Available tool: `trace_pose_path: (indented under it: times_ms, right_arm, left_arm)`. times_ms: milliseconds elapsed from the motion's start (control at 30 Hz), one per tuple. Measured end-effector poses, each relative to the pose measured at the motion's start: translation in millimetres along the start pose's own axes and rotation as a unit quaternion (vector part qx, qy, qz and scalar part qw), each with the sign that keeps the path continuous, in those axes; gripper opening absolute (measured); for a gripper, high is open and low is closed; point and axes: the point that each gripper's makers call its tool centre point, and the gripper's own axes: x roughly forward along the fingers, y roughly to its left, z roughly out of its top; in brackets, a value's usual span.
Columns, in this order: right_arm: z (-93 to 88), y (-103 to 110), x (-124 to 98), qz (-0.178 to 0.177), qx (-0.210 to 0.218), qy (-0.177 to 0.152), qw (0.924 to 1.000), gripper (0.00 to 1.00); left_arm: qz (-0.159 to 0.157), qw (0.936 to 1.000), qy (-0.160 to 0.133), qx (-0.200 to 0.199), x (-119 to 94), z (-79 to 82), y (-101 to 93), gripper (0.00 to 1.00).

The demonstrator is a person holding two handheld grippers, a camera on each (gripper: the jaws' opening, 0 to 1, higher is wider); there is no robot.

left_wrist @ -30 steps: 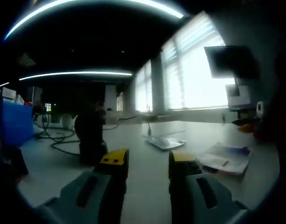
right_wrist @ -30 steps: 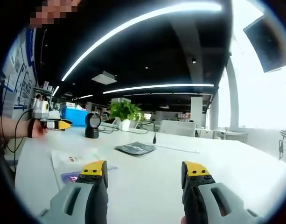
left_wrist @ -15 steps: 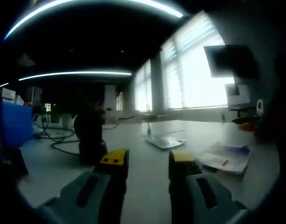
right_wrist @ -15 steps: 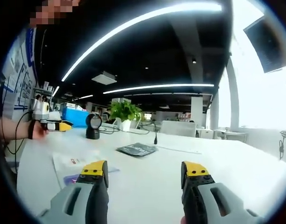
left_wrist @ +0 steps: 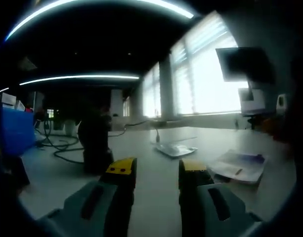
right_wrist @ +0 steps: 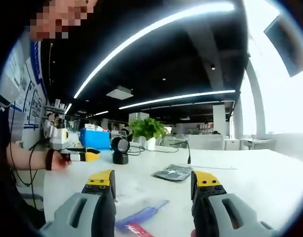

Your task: Clip sheet goods on table flip sheet goods clip sheet goods scan sheet goods put sheet goods back to table

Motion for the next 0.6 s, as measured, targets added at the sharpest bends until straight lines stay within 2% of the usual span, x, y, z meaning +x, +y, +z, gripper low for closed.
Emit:
trace_pose_path:
  times_ms: [233, 600]
  right_arm:
    - [-2.9, 22, 5, 0.010, -0.001, 0.007, 0.9999, 0.55]
    - [-32.3, 84, 20, 0.057, -0.024, 0.055, 0.9966, 0.53]
  left_arm:
    - [-0.002, 1.0000, -0.001, 0.000, 0, 0.2, -0.5, 0.27]
    - [-0.002, 1.0000, -0.001, 0.001, 0, 0.3, -0.3, 0.27]
